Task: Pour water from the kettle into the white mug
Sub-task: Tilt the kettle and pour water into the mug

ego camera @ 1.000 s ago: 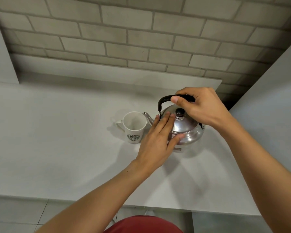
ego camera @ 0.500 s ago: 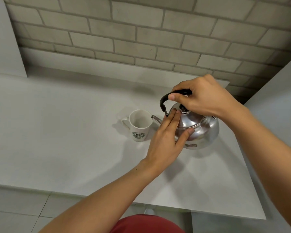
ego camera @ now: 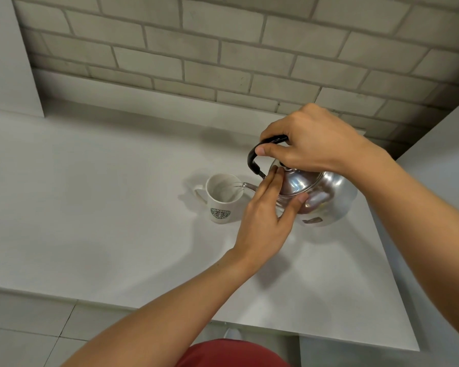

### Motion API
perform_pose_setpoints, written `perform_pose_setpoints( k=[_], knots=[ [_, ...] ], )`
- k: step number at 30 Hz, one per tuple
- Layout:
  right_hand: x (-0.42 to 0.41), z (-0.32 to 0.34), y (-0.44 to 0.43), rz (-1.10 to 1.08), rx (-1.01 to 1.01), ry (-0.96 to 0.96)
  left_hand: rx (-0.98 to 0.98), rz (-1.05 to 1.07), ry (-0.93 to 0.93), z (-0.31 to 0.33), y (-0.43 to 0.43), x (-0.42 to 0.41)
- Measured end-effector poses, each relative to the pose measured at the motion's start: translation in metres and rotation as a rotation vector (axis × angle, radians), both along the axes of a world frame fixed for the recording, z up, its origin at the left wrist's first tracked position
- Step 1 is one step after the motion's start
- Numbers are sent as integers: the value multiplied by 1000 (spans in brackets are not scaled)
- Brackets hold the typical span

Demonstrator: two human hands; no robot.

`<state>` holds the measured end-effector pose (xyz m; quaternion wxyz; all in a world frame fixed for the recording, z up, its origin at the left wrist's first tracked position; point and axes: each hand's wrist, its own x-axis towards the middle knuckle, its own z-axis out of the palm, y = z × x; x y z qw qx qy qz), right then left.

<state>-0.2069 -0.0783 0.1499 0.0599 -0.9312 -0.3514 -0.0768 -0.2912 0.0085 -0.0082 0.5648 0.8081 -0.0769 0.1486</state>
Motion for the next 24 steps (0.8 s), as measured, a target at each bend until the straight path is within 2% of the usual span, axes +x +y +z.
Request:
perform_pose_setpoints(
  k=[9, 24],
  knots=[
    [-2, 1, 3, -17, -57, 40, -38, -22, 20, -2, -4, 1],
    [-4, 18, 11, 15, -133, -4, -158, 1, -36, 8, -9, 2]
  ],
)
